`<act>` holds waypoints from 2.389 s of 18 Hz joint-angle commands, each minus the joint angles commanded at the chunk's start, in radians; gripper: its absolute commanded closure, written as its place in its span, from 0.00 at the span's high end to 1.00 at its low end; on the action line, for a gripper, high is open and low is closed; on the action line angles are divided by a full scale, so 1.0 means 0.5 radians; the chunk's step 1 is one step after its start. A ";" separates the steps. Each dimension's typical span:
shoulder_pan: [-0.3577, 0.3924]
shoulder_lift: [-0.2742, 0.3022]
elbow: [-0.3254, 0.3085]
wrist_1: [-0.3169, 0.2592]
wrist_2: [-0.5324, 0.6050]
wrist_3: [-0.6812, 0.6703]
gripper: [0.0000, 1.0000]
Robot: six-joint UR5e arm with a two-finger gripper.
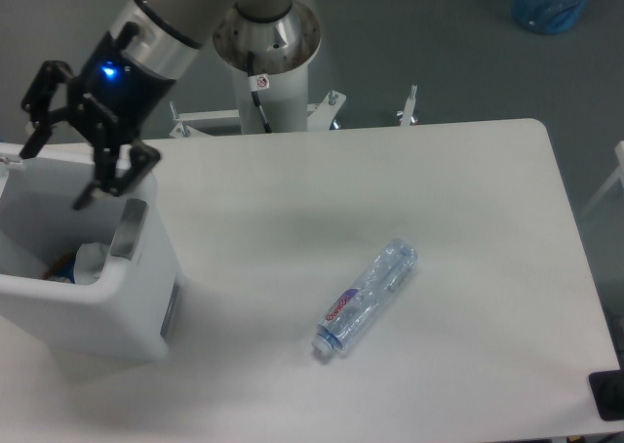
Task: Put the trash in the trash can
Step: 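Move the open gripper back to the clear water bottle and lower, then close the gripper around the bottle's labeled end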
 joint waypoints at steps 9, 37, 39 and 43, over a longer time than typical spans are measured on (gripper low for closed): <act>0.164 -0.389 0.159 0.009 0.886 0.340 1.00; -0.281 -1.203 0.334 -0.153 2.016 0.755 0.96; -0.281 -1.215 0.337 -0.132 2.013 0.743 0.95; -0.281 -1.242 0.353 -0.052 2.074 0.730 0.93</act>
